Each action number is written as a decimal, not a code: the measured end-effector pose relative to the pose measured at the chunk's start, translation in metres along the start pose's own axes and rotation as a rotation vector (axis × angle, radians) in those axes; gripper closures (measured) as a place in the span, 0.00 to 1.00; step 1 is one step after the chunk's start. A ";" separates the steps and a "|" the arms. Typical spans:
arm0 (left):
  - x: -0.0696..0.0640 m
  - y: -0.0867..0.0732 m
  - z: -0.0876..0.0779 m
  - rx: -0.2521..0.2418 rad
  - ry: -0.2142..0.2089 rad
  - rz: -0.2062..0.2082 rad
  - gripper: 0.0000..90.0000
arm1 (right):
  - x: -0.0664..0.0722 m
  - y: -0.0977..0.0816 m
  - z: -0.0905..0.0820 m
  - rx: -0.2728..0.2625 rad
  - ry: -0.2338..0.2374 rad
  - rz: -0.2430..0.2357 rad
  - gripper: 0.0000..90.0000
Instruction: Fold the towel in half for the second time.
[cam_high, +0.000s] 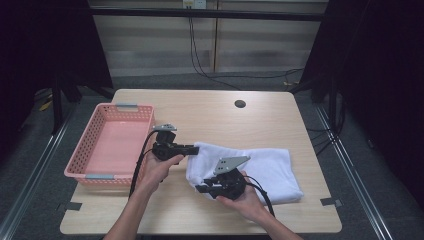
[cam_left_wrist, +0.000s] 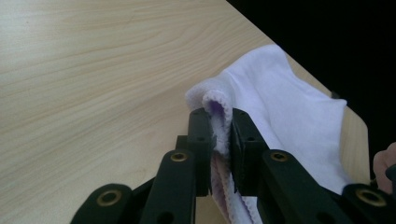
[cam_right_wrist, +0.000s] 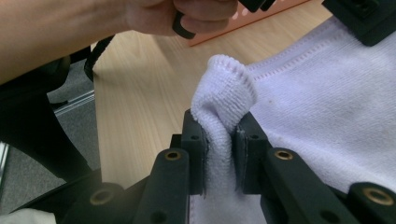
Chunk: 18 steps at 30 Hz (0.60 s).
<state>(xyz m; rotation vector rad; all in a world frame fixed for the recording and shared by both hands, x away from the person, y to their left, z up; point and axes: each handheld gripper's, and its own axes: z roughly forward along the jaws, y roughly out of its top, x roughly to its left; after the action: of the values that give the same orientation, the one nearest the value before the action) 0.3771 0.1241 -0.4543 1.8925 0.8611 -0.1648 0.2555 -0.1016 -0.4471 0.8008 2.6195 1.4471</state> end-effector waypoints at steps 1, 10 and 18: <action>0.001 0.000 -0.001 -0.007 -0.005 -0.008 0.89 | 0.000 0.001 -0.002 -0.005 -0.003 0.003 0.85; -0.008 0.018 -0.022 -0.064 -0.009 0.003 0.90 | 0.007 0.024 -0.009 -0.051 0.006 -0.002 0.85; 0.000 0.027 -0.037 -0.093 0.009 -0.021 0.90 | 0.008 0.043 -0.003 -0.095 0.016 0.009 0.85</action>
<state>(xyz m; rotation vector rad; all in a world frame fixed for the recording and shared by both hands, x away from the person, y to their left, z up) 0.3846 0.1486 -0.4164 1.7994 0.8802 -0.1265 0.2661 -0.0817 -0.4098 0.7945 2.5396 1.5728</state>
